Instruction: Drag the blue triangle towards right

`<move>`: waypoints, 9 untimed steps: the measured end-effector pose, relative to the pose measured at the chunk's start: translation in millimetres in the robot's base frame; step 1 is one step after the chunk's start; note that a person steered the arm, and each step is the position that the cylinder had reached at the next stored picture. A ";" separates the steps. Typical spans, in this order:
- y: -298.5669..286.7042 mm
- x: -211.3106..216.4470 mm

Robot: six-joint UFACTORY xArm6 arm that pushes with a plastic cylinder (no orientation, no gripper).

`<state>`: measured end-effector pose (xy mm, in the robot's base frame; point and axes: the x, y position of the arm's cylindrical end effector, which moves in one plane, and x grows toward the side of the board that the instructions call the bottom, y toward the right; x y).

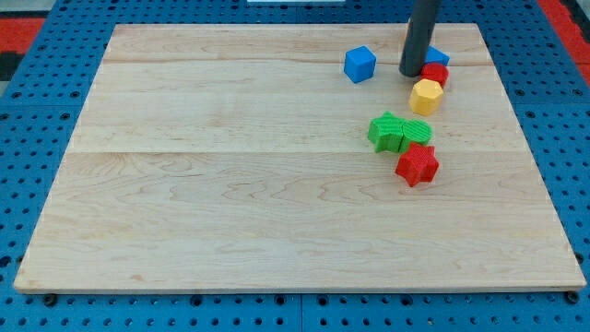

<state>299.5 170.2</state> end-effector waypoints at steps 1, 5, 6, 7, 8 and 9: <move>16.9 0.0; 68.5 -0.6; 68.3 17.6; 60.0 27.9; 47.8 21.7; 21.2 26.4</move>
